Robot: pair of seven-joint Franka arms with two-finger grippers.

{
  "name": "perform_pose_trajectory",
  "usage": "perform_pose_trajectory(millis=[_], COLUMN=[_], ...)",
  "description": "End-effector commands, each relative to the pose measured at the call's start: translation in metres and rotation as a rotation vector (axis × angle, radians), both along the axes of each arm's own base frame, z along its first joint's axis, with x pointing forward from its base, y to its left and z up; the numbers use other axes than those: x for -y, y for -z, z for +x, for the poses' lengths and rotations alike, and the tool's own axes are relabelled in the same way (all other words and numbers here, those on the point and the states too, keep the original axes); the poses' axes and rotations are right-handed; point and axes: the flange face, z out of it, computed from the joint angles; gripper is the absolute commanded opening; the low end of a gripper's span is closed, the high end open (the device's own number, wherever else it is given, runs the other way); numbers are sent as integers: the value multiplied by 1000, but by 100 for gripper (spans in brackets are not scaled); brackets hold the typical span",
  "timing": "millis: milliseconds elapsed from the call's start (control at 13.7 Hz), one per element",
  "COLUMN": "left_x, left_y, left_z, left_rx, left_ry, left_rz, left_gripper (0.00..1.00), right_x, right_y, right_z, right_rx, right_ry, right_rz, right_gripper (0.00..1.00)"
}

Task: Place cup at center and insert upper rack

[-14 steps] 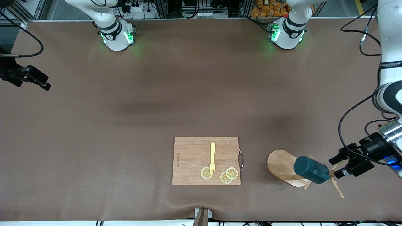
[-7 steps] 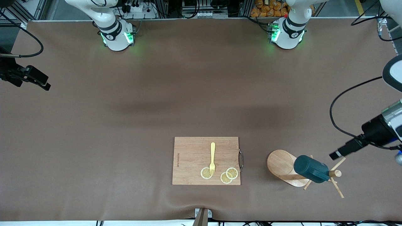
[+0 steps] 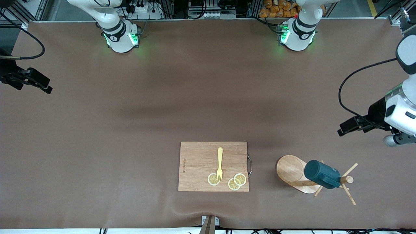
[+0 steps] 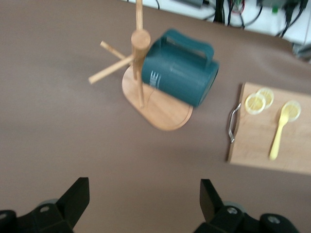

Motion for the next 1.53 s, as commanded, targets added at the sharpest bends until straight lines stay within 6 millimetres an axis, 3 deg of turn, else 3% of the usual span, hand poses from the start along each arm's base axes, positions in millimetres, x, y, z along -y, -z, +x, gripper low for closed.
perform_pose_trajectory(millis=[0, 219, 584, 875, 1167, 1459], left_x=[-8, -14, 23, 36, 49, 51], left_y=[-15, -28, -58, -90, -97, -113], left_z=[-25, -48, -90, -119, -131, -131], left_rx=[-40, -76, -118, -111, -141, -106], left_ry=[79, 158, 247, 315, 430, 395], left_rz=[53, 91, 116, 125, 217, 204], left_gripper=[100, 100, 100, 100, 100, 100], right_x=[2, 2, 2, 2, 2, 2], right_y=[-5, -5, -6, -6, -7, -6], right_z=[0, 0, 0, 0, -1, 0], right_rx=[3, 6, 5, 5, 5, 8], right_ry=[2, 4, 2, 2, 4, 2], right_rz=[0, 0, 0, 0, 0, 0], right_gripper=[100, 100, 100, 100, 100, 100])
